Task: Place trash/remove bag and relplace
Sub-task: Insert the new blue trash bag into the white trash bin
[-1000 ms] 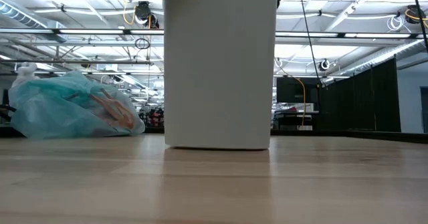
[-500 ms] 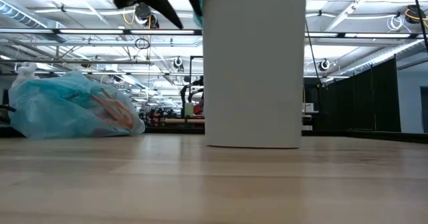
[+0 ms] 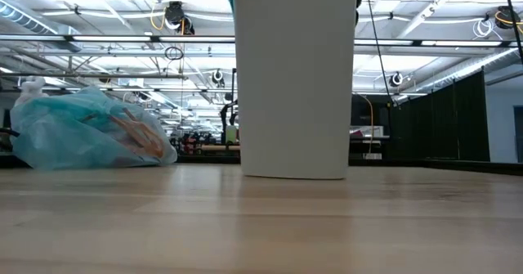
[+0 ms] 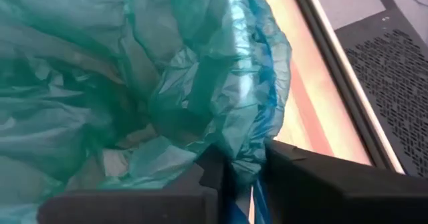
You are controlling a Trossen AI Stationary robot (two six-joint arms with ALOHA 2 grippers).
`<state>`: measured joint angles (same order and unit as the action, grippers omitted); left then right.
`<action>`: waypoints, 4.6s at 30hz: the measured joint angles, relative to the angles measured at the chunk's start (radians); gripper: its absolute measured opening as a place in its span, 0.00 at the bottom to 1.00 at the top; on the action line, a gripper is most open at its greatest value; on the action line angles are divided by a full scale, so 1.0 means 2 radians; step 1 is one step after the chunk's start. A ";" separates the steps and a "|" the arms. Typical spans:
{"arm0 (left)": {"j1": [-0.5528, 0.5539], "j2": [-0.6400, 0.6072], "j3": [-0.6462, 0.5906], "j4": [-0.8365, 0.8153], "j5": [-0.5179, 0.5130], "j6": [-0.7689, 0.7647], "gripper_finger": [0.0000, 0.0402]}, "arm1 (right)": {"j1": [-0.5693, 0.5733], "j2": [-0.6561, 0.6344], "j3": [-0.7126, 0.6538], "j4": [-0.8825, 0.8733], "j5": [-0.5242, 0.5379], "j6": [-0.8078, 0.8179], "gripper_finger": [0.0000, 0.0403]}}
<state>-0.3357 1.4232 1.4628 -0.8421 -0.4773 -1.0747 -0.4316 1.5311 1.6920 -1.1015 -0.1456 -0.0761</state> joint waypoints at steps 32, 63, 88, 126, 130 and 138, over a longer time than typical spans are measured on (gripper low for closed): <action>0.063 -0.041 0.000 0.038 0.090 -0.125 0.49 | 0.000 0.000 0.000 0.016 -0.006 0.002 0.20; 0.077 -0.005 0.000 0.067 0.123 -0.111 0.26 | -0.020 0.002 0.000 0.027 -0.004 0.000 0.20; -0.016 0.060 0.000 0.159 0.040 -0.088 0.01 | -0.040 0.001 0.000 0.027 -0.087 -0.032 0.26; 0.010 0.082 0.000 0.080 -0.076 -0.105 0.01 | -0.045 0.000 0.000 -0.031 -0.110 -0.020 0.37; 0.005 0.075 0.000 0.052 -0.078 -0.115 0.01 | -0.046 0.000 0.000 -0.031 -0.113 -0.018 0.37; -0.011 0.074 0.000 0.036 -0.072 -0.128 0.01 | -0.045 -0.001 0.000 -0.028 -0.116 -0.018 0.37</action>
<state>-0.3578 1.5719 1.4631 -0.7695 -0.6205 -1.3304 -0.5213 1.5295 1.6924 -1.1569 -0.3772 -0.1123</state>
